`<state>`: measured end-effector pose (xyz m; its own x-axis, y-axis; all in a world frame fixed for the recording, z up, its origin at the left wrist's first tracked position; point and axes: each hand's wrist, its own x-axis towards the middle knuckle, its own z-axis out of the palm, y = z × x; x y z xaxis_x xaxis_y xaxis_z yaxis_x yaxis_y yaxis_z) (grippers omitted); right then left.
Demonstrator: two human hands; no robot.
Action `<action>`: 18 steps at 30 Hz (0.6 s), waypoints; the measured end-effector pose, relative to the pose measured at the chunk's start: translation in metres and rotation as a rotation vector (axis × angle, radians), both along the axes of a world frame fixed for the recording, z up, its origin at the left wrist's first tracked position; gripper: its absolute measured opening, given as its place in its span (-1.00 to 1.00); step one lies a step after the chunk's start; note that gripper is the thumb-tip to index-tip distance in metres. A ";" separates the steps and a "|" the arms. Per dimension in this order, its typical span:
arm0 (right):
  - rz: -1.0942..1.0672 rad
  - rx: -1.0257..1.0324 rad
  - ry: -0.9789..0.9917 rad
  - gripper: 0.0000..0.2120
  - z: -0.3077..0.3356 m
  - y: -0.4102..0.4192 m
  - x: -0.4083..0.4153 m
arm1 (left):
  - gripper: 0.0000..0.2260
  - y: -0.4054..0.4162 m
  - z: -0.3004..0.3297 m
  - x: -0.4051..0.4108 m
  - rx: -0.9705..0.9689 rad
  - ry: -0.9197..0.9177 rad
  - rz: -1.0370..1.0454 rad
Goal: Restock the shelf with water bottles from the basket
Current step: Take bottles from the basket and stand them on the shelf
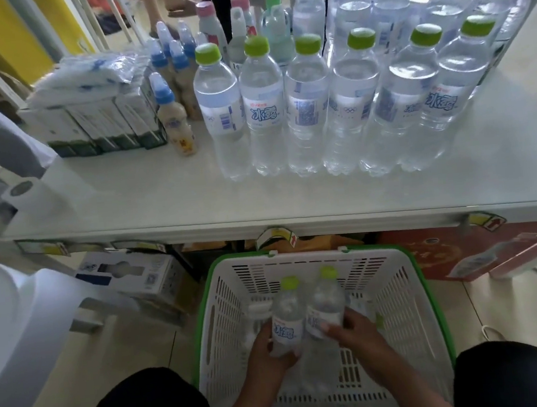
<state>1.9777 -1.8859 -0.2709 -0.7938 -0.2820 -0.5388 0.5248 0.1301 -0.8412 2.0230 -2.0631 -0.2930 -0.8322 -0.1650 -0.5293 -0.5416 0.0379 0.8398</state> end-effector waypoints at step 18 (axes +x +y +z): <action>0.019 -0.192 0.662 -0.73 0.215 -0.041 -0.079 | -0.39 -0.049 0.204 -0.068 0.000 0.604 0.112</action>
